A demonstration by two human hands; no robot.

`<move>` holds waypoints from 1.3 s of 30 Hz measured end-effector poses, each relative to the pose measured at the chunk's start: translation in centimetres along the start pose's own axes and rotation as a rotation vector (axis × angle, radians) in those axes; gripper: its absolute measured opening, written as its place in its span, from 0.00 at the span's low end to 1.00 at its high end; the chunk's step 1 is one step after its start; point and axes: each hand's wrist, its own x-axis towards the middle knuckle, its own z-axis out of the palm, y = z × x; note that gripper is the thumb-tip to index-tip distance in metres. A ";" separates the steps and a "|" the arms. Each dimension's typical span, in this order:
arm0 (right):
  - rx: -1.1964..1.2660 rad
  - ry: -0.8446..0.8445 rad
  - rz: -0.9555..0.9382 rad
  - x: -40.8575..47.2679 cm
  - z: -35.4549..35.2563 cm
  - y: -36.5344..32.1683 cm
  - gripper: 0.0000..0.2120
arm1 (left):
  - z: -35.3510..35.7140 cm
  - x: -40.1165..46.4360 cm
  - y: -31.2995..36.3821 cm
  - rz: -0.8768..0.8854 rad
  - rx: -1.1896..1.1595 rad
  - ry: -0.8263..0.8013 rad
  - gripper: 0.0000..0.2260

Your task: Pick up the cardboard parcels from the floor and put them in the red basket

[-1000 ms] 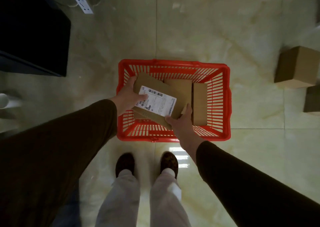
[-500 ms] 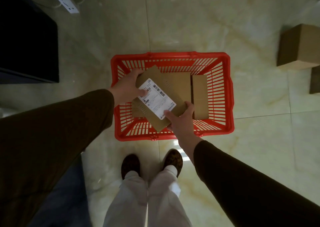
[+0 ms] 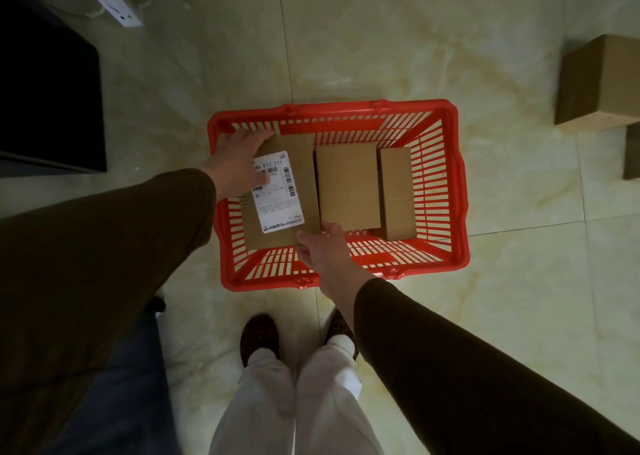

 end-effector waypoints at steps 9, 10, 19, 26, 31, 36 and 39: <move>-0.054 -0.036 0.016 -0.2 -0.2 0.1 0.15 | 1.4 0.0 -0.6 0.048 0.123 0.039 0.40; -0.052 -0.038 -0.005 0.0 0.0 0.4 0.15 | 1.5 -0.1 -0.6 0.054 0.126 0.045 0.40; -0.108 0.032 -0.095 -1.2 -1.3 0.2 0.29 | 2.3 -2.2 0.3 0.036 0.078 0.081 0.44; -0.086 0.172 -0.312 -5.9 -5.4 -2.5 0.32 | 1.1 -6.8 4.6 0.113 -0.087 0.133 0.40; -0.043 0.246 -0.387 -10.2 -9.5 -3.7 0.33 | 0.3 -10.6 9.6 0.175 -0.089 0.144 0.35; -0.010 0.277 -0.469 -13.5 -15.6 -3.3 0.28 | 1.4 -12.8 15.8 0.161 -0.215 0.083 0.35; 0.017 0.302 -0.505 -14.7 -20.8 -2.6 0.28 | 3.1 -13.9 20.6 0.163 -0.252 0.079 0.34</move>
